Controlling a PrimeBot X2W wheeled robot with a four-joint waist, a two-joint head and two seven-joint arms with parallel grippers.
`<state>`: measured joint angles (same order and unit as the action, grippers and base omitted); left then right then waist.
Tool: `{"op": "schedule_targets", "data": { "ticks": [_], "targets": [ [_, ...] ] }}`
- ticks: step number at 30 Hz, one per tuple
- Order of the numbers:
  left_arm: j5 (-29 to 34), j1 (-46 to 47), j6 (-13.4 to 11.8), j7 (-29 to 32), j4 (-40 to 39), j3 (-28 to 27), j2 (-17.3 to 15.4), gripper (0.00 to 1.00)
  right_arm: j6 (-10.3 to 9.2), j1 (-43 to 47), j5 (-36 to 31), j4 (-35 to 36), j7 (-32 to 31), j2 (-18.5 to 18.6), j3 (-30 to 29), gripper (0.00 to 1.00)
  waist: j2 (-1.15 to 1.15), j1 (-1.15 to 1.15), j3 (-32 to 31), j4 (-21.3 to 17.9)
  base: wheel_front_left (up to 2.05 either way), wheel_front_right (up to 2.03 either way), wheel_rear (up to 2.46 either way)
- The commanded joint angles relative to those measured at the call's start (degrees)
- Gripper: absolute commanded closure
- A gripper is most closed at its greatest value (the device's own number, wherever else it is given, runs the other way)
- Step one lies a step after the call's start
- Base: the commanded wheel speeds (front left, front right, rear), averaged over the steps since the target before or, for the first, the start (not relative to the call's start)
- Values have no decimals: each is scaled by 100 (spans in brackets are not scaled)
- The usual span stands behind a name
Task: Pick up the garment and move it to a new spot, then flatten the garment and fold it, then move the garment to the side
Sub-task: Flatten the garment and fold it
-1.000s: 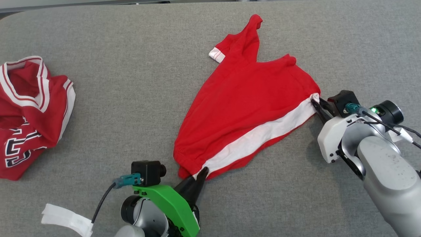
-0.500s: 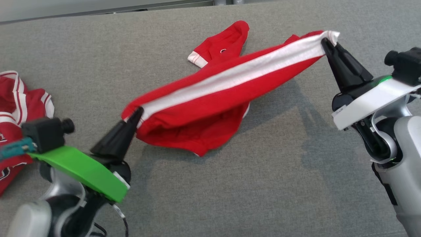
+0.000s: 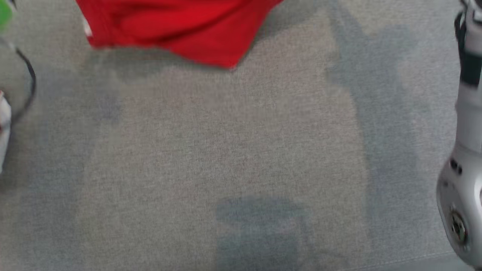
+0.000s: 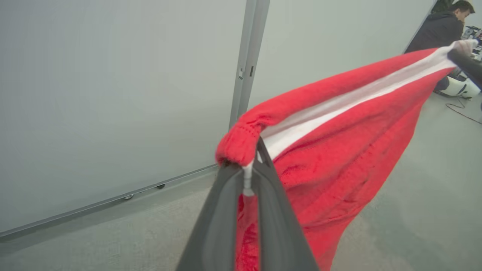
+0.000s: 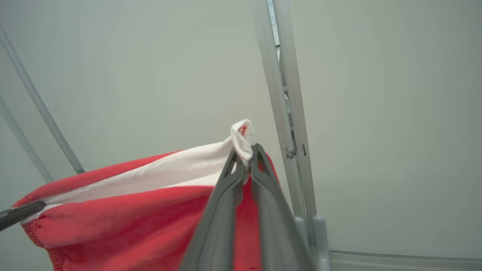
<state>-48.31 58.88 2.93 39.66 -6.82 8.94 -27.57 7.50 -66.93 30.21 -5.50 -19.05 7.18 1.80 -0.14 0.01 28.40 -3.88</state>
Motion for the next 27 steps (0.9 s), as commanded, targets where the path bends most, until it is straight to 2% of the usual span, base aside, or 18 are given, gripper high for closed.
{"op": "schedule_targets", "data": {
  "ticks": [1, 4, 8, 12, 13, 16, 20, 24, 27],
  "targets": [
    [160, 318, 79, -128, 334, 63, 86, 100, -2, -315, -193, -246, 103, -100, -79, 100, 14, -1, 754, 141, 0, 0, 0],
    [487, 1217, 277, -729, 1218, 297, 328, 100, -2, -1123, -698, -1015, 545, -316, -189, 100, 14, -1, 913, 244, 0, 0, 0],
    [943, 2107, 408, -1927, 2213, 548, 574, 100, -2, -2054, -1190, -1836, 1446, -409, -394, 100, 14, -1, 1131, 371, 0, 0, 0],
    [1173, 2632, 455, -3088, 2929, 1035, 614, 100, -2, -2671, -1132, -2542, 2502, -415, -210, 100, 14, -1, 1239, 417, 0, 0, 0],
    [1173, 2632, 455, -3088, 2929, 1035, 614, 100, -2, -2671, -1132, -2542, 2502, -415, -210, 100, 14, -1, 1239, 417, 0, 0, 0],
    [1139, 2948, 452, -4006, 3281, 1337, 454, 100, -1, -2992, -1142, -2930, 3169, -413, -49, 100, 14, -1, 1231, 343, 0, 0, 0],
    [952, 3093, 454, -4996, 3611, 1784, 263, 100, -1, -2989, -875, -3098, 3396, -423, 303, 100, 14, -1, 1395, 225, 0, 0, 0],
    [512, 2671, 456, -5265, 3645, 2719, -84, 100, -1, -2211, -546, -3109, 3422, -410, 853, 100, 14, -1, 1441, 129, 0, 0, 0],
    [42, 2218, 455, -5354, 3452, 3334, -432, 100, -1, -1422, -429, -2887, 3428, -422, 1056, 100, 14, -1, 1420, 60, 0, 0, 0]
  ]
}}
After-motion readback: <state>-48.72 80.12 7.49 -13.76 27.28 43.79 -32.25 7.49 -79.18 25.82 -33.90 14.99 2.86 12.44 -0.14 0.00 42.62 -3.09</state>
